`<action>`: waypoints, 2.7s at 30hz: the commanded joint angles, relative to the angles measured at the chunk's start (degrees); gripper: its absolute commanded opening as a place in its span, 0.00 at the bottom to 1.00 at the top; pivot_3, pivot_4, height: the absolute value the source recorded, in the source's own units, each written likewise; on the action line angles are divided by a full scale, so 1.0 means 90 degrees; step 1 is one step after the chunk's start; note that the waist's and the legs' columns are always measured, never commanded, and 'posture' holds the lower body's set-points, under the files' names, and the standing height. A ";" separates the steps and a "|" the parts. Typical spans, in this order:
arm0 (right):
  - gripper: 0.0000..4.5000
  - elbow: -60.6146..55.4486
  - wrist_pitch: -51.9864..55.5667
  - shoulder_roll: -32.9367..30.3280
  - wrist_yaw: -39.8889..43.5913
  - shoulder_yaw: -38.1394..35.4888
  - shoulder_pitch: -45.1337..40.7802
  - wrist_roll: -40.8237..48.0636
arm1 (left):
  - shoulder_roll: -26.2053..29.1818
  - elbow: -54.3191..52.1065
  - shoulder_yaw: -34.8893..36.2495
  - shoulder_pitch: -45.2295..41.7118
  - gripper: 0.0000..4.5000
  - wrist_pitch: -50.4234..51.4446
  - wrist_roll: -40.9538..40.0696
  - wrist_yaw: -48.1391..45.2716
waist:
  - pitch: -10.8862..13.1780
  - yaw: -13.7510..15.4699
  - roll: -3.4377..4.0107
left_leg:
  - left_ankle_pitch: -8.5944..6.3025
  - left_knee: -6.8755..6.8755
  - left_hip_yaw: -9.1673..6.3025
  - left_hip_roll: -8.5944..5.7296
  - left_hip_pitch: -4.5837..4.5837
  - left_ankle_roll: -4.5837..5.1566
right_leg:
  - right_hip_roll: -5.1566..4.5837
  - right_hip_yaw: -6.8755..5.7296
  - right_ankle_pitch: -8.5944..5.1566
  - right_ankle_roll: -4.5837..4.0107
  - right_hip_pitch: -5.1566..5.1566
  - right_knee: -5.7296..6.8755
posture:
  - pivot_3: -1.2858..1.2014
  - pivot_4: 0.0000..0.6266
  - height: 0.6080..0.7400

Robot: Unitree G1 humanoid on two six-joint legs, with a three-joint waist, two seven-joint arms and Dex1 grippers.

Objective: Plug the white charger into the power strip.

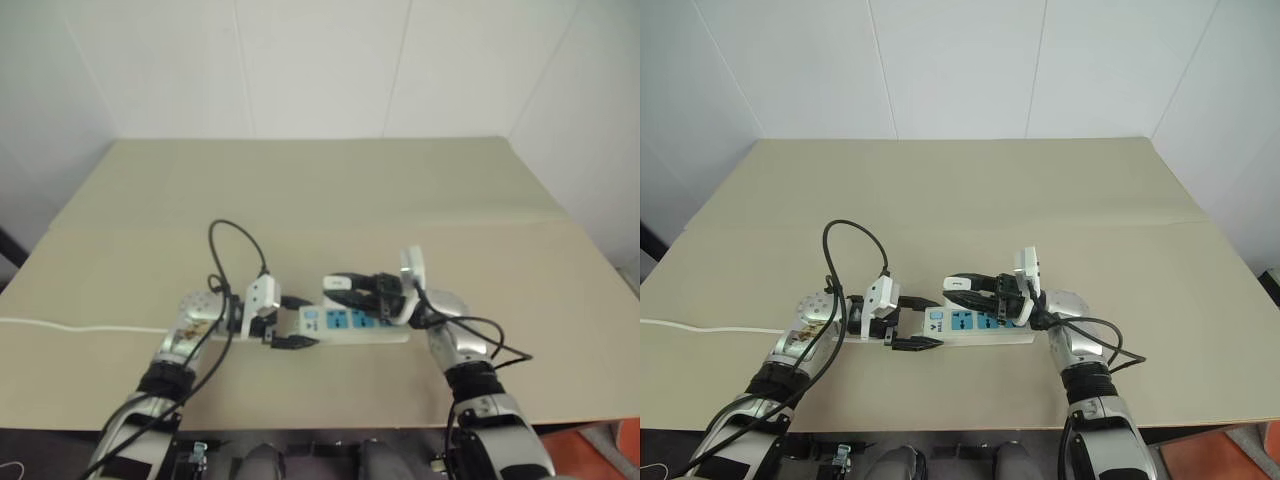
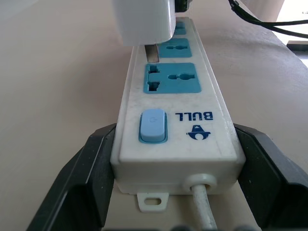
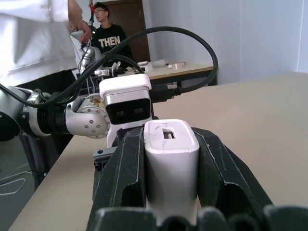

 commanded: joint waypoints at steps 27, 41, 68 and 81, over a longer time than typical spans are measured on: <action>0.25 0.0870 -0.0350 -0.0063 0.0332 0.0037 -0.0395 -0.0350 | 0.0228 -0.0078 -0.0165 0.0191 0.72 0.0044 0.0074 -0.0110 | 0.0000 -0.0026 0.0000 | 0.0000 -0.0013 0.0000 0.0002 0.0036 0.0000 | 0.0000 0.0000 -0.0001 0.0000 0.0037 -0.0013 | 0.52 0.24 1.00; 0.25 0.1021 -0.0453 -0.0302 0.0428 -0.0044 -0.0288 -0.0377 | 0.0238 -0.0012 -0.0172 0.0158 0.72 0.0005 0.0078 -0.0136 | 0.0000 -0.0027 0.0000 | 0.0000 -0.0017 0.0000 0.0002 0.0043 0.0000 | 0.0000 0.0000 -0.0001 0.0000 0.0046 -0.0019 | 0.52 0.24 1.00; 0.25 0.1986 -0.1253 -0.0464 0.0489 0.0355 -0.0405 -0.0991 | 0.0280 -0.0024 -0.0199 0.0124 0.72 0.0011 0.0065 -0.0137 | -0.0003 -0.0024 -0.0004 | -0.0001 -0.0022 -0.0001 0.0003 0.0070 -0.0001 | 0.0000 0.0000 -0.0002 0.0001 0.0073 -0.0025 | 0.52 0.24 1.00; 0.25 0.2189 -0.0930 -0.0445 0.0339 0.0485 -0.0406 -0.1031 | 0.0298 -0.0053 -0.0201 0.0137 0.72 0.0023 0.0058 -0.0142 | -0.0010 -0.0037 -0.0011 | -0.0001 -0.0031 0.0001 0.0003 0.0088 -0.0001 | 0.0001 0.0002 -0.0003 0.0000 0.0083 -0.0025 | 0.52 0.24 1.00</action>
